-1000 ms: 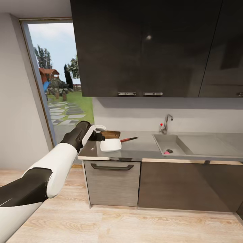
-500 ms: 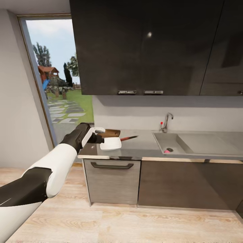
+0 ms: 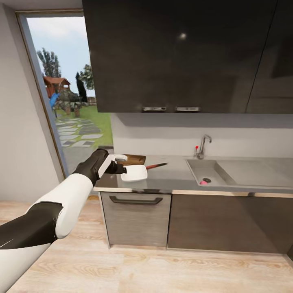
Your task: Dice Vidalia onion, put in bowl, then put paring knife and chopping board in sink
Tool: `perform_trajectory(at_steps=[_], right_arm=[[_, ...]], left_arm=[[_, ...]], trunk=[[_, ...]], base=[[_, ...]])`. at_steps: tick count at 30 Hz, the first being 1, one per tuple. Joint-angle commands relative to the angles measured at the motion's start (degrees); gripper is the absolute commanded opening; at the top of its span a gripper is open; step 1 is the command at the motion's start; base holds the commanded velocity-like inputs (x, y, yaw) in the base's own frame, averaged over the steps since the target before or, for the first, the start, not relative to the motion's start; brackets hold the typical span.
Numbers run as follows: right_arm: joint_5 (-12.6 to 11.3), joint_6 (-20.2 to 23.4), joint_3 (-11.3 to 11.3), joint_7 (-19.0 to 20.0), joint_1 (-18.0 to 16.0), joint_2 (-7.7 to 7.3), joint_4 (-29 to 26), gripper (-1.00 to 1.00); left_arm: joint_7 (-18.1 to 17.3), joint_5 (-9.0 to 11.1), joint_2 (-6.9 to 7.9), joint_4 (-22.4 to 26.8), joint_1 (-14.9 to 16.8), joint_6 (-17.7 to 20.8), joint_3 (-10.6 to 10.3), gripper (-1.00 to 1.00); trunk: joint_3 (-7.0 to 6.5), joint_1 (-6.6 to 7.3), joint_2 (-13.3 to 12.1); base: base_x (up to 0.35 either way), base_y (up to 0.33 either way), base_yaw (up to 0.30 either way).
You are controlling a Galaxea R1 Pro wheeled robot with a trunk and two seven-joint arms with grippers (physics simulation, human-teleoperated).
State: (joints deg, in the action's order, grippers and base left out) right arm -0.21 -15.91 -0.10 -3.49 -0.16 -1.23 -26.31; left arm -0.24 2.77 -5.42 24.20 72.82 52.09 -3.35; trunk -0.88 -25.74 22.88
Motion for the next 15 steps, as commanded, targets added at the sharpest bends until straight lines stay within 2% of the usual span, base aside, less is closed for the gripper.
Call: perform_trajectory(at_steps=[1, 8, 15], right_arm=[[-0.03, -0.18, 0.0, -0.11, -0.01, 0.0, 0.03, 1.0], [0.01, -0.18, 0.01, -0.11, -0.01, 0.0, 0.03, 1.0], [0.03, -0.18, 0.01, -0.11, -0.01, 0.01, 0.03, 1.0]], left_arm=[[-0.02, 0.29, 0.04, 0.01, -0.01, 0.2, -0.35, 1.0], [-0.02, 1.3, 0.1, -0.11, 0.01, 0.2, -0.35, 1.0], [-0.09, 2.06, 0.02, -0.19, 0.03, 0.2, -0.36, 1.0]], trunk=[[0.09, -0.04, 0.03], [0.59, -0.04, 0.03], [1.1, -0.04, 0.03]], base=[[0.255, 0.123, 0.0], [0.264, 0.135, 0.0], [0.136, 0.062, 0.0]])
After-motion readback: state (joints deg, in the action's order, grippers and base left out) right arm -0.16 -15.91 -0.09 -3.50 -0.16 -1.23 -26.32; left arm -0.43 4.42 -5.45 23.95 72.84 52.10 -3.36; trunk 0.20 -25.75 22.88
